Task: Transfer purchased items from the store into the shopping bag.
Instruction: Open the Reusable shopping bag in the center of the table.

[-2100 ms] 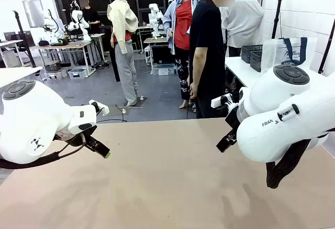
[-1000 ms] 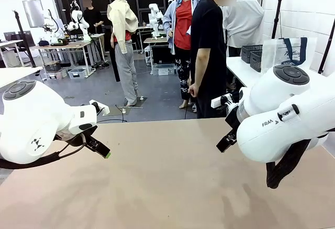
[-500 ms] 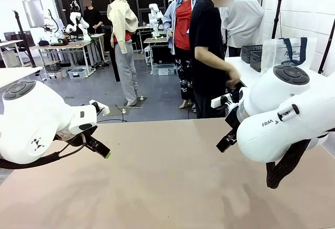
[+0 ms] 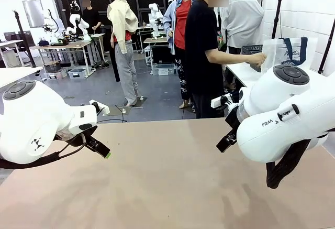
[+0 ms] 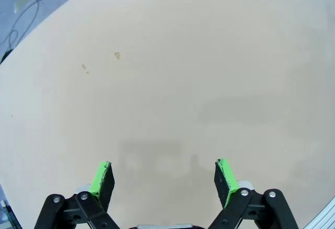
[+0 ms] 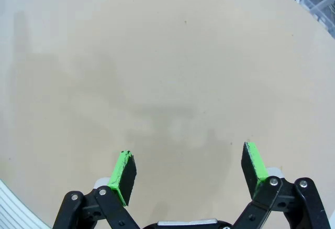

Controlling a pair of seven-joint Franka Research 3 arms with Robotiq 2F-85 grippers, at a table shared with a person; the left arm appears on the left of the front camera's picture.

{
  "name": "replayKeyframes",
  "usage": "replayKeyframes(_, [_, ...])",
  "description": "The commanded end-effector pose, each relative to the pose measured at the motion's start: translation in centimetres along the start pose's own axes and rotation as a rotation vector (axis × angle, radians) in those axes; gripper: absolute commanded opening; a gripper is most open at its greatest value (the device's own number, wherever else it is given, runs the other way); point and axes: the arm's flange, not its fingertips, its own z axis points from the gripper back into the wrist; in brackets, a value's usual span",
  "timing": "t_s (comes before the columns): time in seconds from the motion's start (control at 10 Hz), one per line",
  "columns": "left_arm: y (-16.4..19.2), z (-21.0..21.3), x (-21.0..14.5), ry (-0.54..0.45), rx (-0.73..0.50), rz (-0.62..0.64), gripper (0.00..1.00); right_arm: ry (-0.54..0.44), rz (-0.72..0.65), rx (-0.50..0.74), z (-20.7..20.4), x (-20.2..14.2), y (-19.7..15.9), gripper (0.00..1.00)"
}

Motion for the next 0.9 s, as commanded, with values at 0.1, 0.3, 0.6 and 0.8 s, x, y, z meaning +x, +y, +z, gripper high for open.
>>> replayKeyframes(0.1, [0.14, 0.0, -0.04, 0.0, 0.0, 0.003, 1.0, 0.0, 0.0, 0.0, 0.0, 0.0, -0.01, 1.0])
replayKeyframes(0.3, [0.14, 0.0, -0.04, 0.0, 0.0, 0.003, 1.0, 0.0, 0.0, 0.0, 0.0, 0.0, -0.01, 1.0])
replayKeyframes(0.6, [0.14, 0.0, -0.04, 0.0, 0.0, 0.003, 1.0, 0.0, 0.0, 0.0, 0.0, 0.0, -0.01, 1.0])
replayKeyframes(0.8, [0.14, 0.0, -0.04, 0.0, 0.0, 0.003, 1.0, 0.0, 0.0, 0.0, 0.0, 0.0, -0.01, 1.0])
